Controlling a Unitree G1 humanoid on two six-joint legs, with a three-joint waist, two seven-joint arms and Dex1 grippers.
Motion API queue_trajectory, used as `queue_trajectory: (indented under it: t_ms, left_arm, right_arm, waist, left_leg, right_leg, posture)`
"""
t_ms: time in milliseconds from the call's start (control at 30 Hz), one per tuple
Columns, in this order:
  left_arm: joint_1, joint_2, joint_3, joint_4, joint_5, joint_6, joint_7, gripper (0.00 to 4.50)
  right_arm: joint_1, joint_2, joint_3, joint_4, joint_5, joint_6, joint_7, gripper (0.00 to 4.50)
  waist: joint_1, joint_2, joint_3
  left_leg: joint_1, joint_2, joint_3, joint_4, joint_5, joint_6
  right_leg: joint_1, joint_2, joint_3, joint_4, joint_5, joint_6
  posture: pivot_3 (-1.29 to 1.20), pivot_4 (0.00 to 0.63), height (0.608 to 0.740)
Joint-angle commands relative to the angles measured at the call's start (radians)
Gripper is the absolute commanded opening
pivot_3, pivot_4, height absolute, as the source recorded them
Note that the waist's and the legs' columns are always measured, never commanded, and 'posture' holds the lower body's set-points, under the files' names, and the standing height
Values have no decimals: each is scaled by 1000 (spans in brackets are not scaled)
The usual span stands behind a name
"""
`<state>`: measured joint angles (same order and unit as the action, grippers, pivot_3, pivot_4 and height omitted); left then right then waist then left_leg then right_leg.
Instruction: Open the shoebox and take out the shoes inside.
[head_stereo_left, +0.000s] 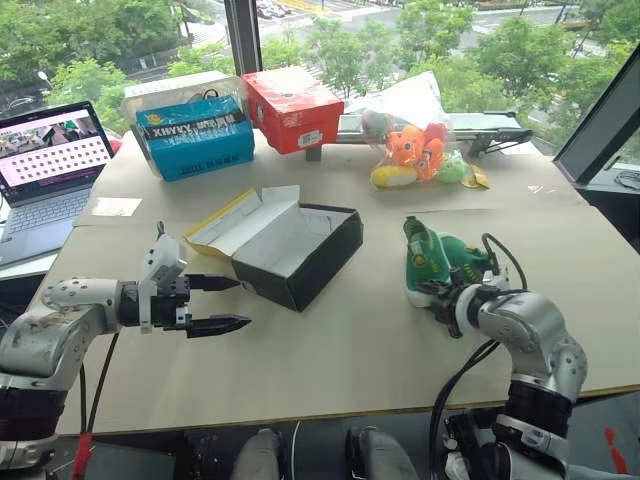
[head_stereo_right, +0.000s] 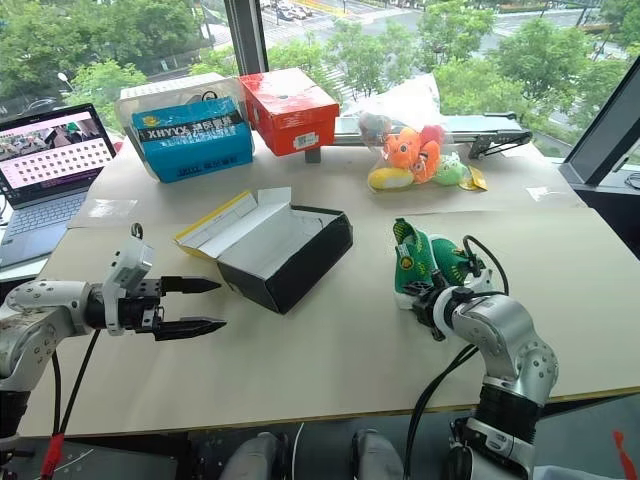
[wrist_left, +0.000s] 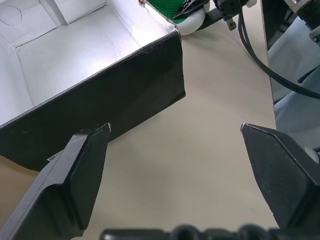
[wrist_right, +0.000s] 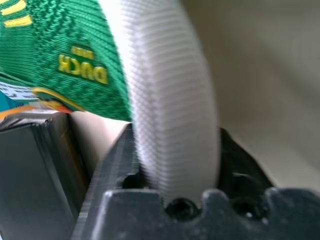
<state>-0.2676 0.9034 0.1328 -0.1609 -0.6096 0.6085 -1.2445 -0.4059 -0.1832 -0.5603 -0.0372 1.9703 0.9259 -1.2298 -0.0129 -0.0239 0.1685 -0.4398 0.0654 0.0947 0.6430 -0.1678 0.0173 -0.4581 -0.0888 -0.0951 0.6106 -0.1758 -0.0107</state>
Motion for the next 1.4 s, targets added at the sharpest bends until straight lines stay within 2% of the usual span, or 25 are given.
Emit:
queue_trajectory:
  t_ms: [33, 100, 133, 300, 433, 633, 733, 833, 900, 1033, 1133, 1267, 1333, 1400]
  left_arm:
    - [-15, 7, 8, -9, -1, -23, -10, 4500]
    - [-17, 6, 8, -9, -1, -22, -11, 4500]
    - [-17, 5, 8, -9, 0, -22, -11, 4500]
    - [-17, 3, 8, -8, -2, -20, -11, 4500]
    - [-20, 2, 5, -6, -2, -20, -12, 4500]
    - [-34, -2, -5, 8, 4, -24, -19, 4500]
    - [-38, -5, -10, 15, 11, -28, -19, 4500]
    - [-37, -14, -4, 22, 19, -33, -4, 4500]
    - [-32, -35, 18, 25, 17, -33, 37, 4500]
    - [20, -83, 98, 3, -12, -4, 147, 4500]
    - [88, -105, 153, -25, -25, 21, 211, 4500]
    - [184, -159, 234, -40, -20, 0, 319, 4500]
    - [189, -196, 260, -27, 1, -26, 390, 4500]
    - [185, -245, 289, -8, 24, -57, 482, 4500]
  right_arm:
    - [-5, -7, -5, -32, 2, 9, 22, 3294]
    - [-12, -27, 5, -33, 2, 26, 49, 4100]
    - [-13, -50, 14, -33, 2, 35, 64, 4352]
    - [-1, -222, 74, -82, 2, 99, 115, 4352]
    - [21, -318, 102, -135, 2, 132, 183, 4352]
    - [140, -490, 138, -209, 2, 179, 336, 4352]
    - [195, -644, 171, -226, 2, 223, 419, 4352]
    - [168, -794, 214, -277, -25, 249, 505, 4352]
    - [96, -858, 250, -355, -91, 264, 623, 4352]
    - [20, -884, 253, -555, -127, 219, 861, 4352]
    - [63, -848, 273, -653, -74, 144, 934, 4352]
    - [128, -759, 449, -711, -392, 114, 858, 4352]
    - [165, -714, 500, -715, -548, 85, 820, 4352]
    - [218, -647, 547, -714, -722, 44, 763, 4352]
  waist:
    - [0, 0, 0]
    - [0, 0, 0]
    - [0, 0, 0]
    - [5, 1, 1]
    - [4, 1, 1]
    - [8, 1, 1]
    - [12, 1, 1]
    - [13, 2, 2]
    - [10, 2, 2]
    - [13, 2, 2]
    - [22, 1, 2]
    - [25, -2, 0]
    - [30, -2, 1]
    - [36, -3, 1]
  left_leg:
    - [0, 0, 0, 0, 0, 0]
    - [0, 0, 0, 0, 0, 0]
    - [0, 0, 0, 0, 0, 0]
    - [-1, -2, 0, 0, 0, 0]
    - [-1, -2, 0, 0, 0, 1]
    - [-1, -2, 0, 0, 0, 1]
    - [0, -2, 0, 0, 0, 1]
    - [0, -3, 1, 1, 0, 1]
    - [0, -3, 1, 2, 0, 1]
    - [1, -2, -2, 2, 0, 1]
    - [0, 1, -4, 1, 0, 1]
    - [-1, 1, -3, 1, -1, 0]
    - [-2, -1, -2, 2, -2, 0]
    - [-2, -3, -1, 2, -6, -7]
  right_leg:
    - [0, 0, 0, 0, 0, 0]
    - [0, 0, 0, 0, 0, 0]
    - [0, 0, 0, 0, 0, 0]
    - [0, -2, 1, 0, -1, -2]
    - [0, -1, 1, -1, 0, 0]
    - [0, 0, 1, -1, 0, 0]
    - [0, -1, 2, -1, -1, -1]
    - [0, -2, 3, -1, -1, -1]
    - [0, -1, 3, -1, -1, -1]
    - [0, 2, 2, -2, -1, 0]
    - [0, 5, 2, -3, -1, -1]
    - [0, 4, 3, -4, -1, -1]
    - [0, 1, 2, -4, -2, -2]
    - [0, -2, 1, -4, -1, -1]
  posture:
    - [0, 150, 739]
    - [0, 150, 739]
    - [0, 150, 739]
    - [0, 150, 739]
    - [0, 150, 739]
    - [0, 150, 739]
    - [0, 150, 739]
    - [0, 150, 739]
    - [0, 150, 739]
    - [0, 150, 739]
    - [0, 150, 739]
    - [0, 150, 739]
    - [0, 150, 739]
    - [0, 150, 739]
